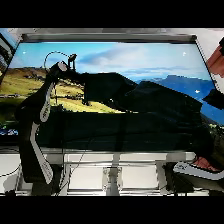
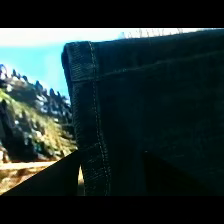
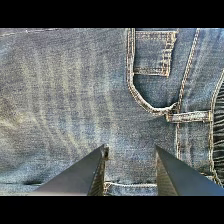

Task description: Fold the clothes and pants, and hang the long-sleeved shirts on hangers.

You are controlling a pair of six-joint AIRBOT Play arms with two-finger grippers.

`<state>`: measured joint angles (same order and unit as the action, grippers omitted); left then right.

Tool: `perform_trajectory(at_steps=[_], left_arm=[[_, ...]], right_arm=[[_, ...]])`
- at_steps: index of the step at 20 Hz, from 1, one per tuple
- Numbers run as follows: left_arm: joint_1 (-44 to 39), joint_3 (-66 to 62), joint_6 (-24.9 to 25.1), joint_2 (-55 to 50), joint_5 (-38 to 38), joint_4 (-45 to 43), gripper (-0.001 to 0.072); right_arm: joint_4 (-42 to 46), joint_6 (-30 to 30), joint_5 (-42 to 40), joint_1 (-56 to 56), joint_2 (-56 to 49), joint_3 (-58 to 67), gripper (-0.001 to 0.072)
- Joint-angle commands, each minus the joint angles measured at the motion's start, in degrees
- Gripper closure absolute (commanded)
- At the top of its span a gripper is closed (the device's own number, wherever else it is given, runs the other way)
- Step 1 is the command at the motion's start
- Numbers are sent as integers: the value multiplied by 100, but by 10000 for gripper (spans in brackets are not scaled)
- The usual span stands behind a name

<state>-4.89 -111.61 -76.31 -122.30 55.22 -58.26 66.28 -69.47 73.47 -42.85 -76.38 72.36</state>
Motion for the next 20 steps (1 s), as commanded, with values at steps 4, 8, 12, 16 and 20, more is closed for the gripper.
perform_trajectory(at_steps=[4, 8, 12, 16, 20], left_arm=[[-42, -4, 33, -2, 291, 0, 606], [81, -4, 61, 140, 581, -7, 685], [651, -4, -682, 957, 968, -1600, 686], [1445, -2, -767, 1768, 1987, -3027, 685], [2116, 4, -741, 2098, 2612, -3115, 685]], right_arm=[[-4, -4, 2, 4, 2, 0, 378], [-9, -11, 50, 4, 2, 0, 379], [0, 232, 48, 4, -7, 0, 379], [2, 317, 24, 186, -234, -4, 406], [144, 256, -256, 866, -647, 2, 409]])
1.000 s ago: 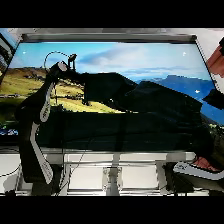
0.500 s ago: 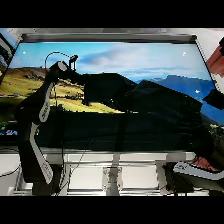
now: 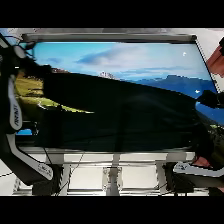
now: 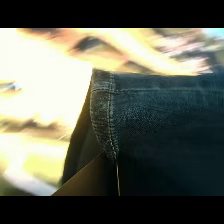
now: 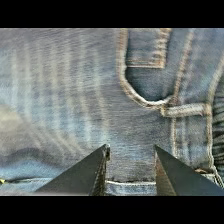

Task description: Fold the clothes and pants, and hang the long-sleeved shirts on hangers.

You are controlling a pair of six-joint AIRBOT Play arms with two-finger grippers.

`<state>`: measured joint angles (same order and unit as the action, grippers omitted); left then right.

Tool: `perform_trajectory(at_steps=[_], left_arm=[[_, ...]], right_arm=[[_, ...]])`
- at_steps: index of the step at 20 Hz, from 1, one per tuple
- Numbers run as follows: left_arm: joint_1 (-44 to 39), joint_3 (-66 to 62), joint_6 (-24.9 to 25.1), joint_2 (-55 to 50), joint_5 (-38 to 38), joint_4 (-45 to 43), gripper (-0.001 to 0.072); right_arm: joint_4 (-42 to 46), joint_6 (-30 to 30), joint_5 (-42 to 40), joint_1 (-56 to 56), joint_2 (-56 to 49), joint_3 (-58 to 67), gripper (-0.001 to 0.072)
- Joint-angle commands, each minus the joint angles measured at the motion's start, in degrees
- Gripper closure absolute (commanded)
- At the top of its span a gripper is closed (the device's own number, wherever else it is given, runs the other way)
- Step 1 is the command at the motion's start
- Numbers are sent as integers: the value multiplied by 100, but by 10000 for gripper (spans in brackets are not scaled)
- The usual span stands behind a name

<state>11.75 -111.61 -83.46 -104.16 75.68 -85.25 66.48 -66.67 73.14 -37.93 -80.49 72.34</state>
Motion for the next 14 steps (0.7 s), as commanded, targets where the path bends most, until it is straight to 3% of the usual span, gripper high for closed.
perform_trajectory(at_steps=[1, 9, 14], left_arm=[[555, 4, 35, 326, 669, -422, 685], [824, 24, 144, 350, 752, -503, 684], [824, 26, 140, 350, 754, -540, 684]], right_arm=[[302, -116, -426, 531, -306, 7, 409], [402, -629, -1657, 1257, -1003, 39, 407], [616, -1228, -1703, 1368, -1596, 645, 408]])
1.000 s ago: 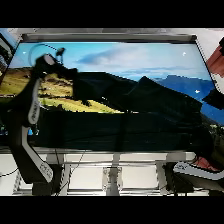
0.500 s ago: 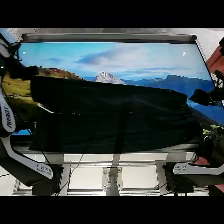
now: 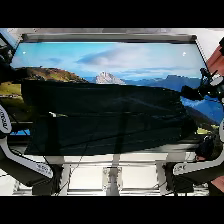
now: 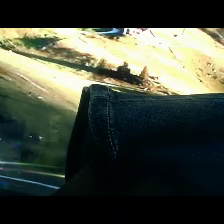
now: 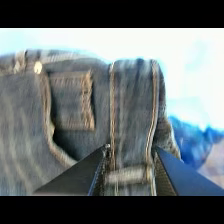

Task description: Fold the clothes and pants, and hang the long-sleeved shirts on hangers.

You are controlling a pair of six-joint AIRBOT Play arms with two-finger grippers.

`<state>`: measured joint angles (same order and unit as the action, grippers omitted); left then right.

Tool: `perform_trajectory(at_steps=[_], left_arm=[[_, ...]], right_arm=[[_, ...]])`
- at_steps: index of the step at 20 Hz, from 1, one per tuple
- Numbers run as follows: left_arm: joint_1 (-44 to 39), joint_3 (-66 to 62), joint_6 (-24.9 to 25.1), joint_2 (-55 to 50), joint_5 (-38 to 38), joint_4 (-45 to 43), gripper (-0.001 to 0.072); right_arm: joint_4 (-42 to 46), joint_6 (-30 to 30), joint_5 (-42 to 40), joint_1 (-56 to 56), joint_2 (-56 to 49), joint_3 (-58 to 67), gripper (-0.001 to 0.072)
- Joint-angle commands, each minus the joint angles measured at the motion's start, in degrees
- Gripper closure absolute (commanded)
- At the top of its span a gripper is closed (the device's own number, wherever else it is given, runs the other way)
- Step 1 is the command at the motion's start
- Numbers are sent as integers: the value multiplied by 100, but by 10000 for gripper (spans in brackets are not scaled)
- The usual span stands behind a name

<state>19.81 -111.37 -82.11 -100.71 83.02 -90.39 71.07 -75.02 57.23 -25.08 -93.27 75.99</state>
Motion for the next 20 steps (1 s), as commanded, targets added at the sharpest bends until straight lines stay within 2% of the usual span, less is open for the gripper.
perform_trajectory(at_steps=[1, 6, 7, 11, 13, 16, 18, 20], left_arm=[[17, 2, 4, 4, 20, -26, 683], [15, 2, 2, -2, 22, 48, 683], [15, 2, 0, -20, 33, 76, 683], [11, 7, -111, -168, 170, 105, 683], [11, 7, -175, -245, 168, 105, 683], [13, 7, -173, -310, 168, 101, 683], [17, 7, -170, -323, 168, 96, 683], [17, 7, -170, -326, 166, 85, 683]], right_arm=[[249, -527, -111, 85, -398, 365, 408], [223, -592, -133, 127, -654, 505, 410], [219, -586, -125, 179, -710, 509, 468], [221, -492, -234, 551, -894, 518, 539], [219, -505, -267, 656, -964, 599, 697], [271, -590, -92, 614, -977, 957, 686], [450, -588, 247, 507, -977, 1331, 449], [535, -590, 544, 372, -977, 1606, 445]])
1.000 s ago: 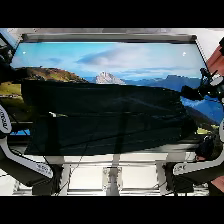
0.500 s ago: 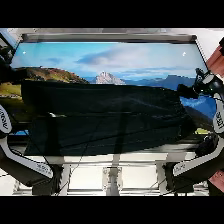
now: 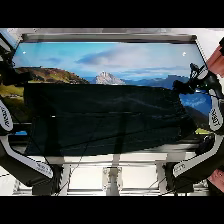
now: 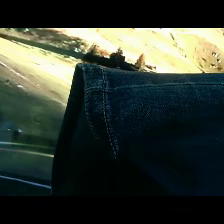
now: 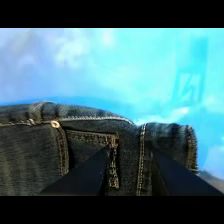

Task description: Fold the clothes and pants, and hang the long-sleeved shirts on hangers.

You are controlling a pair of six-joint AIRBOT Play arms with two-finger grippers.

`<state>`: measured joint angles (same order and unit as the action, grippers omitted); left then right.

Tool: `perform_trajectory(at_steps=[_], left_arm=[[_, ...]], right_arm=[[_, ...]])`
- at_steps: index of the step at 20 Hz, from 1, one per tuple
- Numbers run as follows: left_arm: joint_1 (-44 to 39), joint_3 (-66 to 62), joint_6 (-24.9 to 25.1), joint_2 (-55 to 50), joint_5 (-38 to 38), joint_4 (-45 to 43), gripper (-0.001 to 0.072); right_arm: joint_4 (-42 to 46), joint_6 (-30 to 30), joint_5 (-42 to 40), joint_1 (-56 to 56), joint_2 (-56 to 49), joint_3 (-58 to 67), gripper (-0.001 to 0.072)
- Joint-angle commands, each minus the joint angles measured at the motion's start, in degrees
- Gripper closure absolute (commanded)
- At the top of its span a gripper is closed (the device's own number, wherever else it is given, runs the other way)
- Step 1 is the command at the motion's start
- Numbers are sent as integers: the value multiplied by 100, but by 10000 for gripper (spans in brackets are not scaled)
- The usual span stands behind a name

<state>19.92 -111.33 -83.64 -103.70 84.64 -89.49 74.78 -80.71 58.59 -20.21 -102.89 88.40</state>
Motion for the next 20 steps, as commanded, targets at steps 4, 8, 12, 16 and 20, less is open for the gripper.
perform_trajectory(at_steps=[4, 8, 12, 16, 20], left_arm=[[7, 2, -17, -28, 2, -4, 683], [7, 2, -17, -28, 2, -4, 683], [7, 2, -20, -44, -2, -4, 683], [-22, 4, -133, -208, 2, 20, 683], [-87, 4, -234, -461, -179, 120, 684]], right_arm=[[341, -74, 820, -267, -179, 396, 269], [219, -63, 1014, -195, -544, 393, 266], [98, -66, 708, -48, -651, 398, 415], [-55, -63, 474, -24, -651, 398, 698], [-55, -201, 240, -28, -651, 398, 698]])
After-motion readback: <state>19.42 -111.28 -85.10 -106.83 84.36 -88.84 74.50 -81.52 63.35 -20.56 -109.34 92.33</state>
